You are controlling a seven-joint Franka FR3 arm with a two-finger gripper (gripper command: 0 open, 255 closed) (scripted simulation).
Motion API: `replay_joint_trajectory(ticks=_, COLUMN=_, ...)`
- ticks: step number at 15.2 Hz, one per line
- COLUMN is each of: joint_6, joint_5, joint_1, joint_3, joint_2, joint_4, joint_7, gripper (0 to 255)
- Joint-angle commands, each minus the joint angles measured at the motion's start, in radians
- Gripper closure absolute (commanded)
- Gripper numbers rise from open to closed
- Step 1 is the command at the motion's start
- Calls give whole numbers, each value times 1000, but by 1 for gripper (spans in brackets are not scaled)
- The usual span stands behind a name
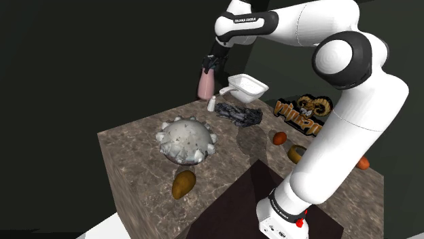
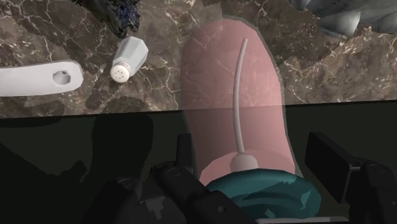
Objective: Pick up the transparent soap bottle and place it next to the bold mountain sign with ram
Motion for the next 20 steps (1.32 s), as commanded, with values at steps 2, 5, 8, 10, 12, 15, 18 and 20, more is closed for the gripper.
replay_joint_trajectory(ticks=2, joint_6=-38, joint_5=-2, joint_1=-1, joint_3=-1, joint_2=-5, joint_4=33, joint_7=1, gripper=255)
replay_joint_trajectory(ticks=5, joint_6=-78, joint_5=-4, joint_1=-1, joint_3=-1, joint_2=-9, joint_4=69, joint_7=3, gripper=255)
replay_joint_trajectory(ticks=8, joint_6=-117, joint_5=-5, joint_1=-1, joint_3=-2, joint_2=-10, joint_4=107, joint_7=5, gripper=255)
replay_joint_trajectory(ticks=10, joint_6=-144, joint_5=-5, joint_1=-1, joint_3=-2, joint_2=-10, joint_4=135, joint_7=6, gripper=255)
replay_joint_trajectory(ticks=12, joint_6=-172, joint_5=-5, joint_1=-2, joint_3=-2, joint_2=-9, joint_4=163, joint_7=7, gripper=255)
replay_joint_trajectory(ticks=15, joint_6=-213, joint_5=-5, joint_1=-3, joint_3=-3, joint_2=-6, joint_4=208, joint_7=8, gripper=255)
replay_joint_trajectory(ticks=18, joint_6=-255, joint_5=-5, joint_1=-4, joint_3=-3, joint_2=0, joint_4=256, joint_7=8, gripper=255)
replay_joint_trajectory(ticks=20, joint_6=-284, joint_5=-4, joint_1=-5, joint_3=-4, joint_2=6, joint_4=290, joint_7=9, gripper=255)
